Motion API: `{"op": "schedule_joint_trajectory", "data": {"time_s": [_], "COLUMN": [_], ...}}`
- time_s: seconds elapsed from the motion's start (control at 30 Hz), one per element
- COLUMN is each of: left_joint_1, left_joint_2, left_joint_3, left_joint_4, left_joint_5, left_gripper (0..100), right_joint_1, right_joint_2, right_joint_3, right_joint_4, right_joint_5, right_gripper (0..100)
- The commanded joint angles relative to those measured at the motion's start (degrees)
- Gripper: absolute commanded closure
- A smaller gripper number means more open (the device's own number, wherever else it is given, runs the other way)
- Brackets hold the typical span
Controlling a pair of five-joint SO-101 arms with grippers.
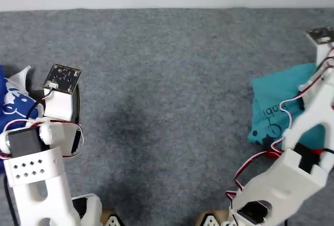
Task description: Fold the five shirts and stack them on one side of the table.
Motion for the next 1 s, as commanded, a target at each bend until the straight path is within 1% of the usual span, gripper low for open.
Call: {"op": "schedule_joint_trajectory", "data": {"time_s": [0.0,0.2,0.4,0.43,0.53,0.6,0.7,0.77,0.83,0.9,0.97], "left_joint_1": [0.0,0.0,0.0,0.0,-0.18,-0.18,-0.18,-0.18,-0.09,-0.09,-0.09], "left_joint_2": [-0.62,-0.79,-0.79,-0.79,-0.79,-0.79,-0.79,-0.79,-0.79,-0.79,-0.79], "left_joint_3": [-0.57,-0.57,-0.57,-0.57,-0.57,-0.57,-0.57,-0.57,-0.57,-0.57,-0.57], "left_joint_4": [0.0,0.0,0.0,0.0,0.0,0.0,0.0,0.0,0.0,0.0,0.09], "left_joint_5": [-0.7,-0.7,-0.7,-0.7,-0.7,-0.7,-0.7,-0.7,-0.7,-0.7,-0.7], "left_gripper": [100,100,100,100,100,100,100,100,100,100,100], "right_joint_1": [2.86,6.46,7.16,7.16,7.16,7.52,7.6,6.81,5.23,3.74,3.12], "right_joint_2": [-0.84,-0.31,3.82,4.79,6.64,6.37,4.18,2.42,1.01,0.04,-0.48], "right_joint_3": [-0.88,-0.79,-0.62,-0.62,-0.79,-1.58,-5.71,-7.91,-8.79,-8.26,-5.19], "right_joint_4": [-0.31,-6.29,-11.12,-11.03,-10.86,-11.3,-8.66,-4.62,0.22,2.77,2.51], "right_joint_5": [2.64,5.19,6.15,6.15,4.92,-0.26,-5.98,-6.07,-6.07,-6.33,-6.33], "right_gripper": [99.0,99.0,98.2,95.9,83.6,77.2,72.9,73.5,76.8,83.9,95.6]}}
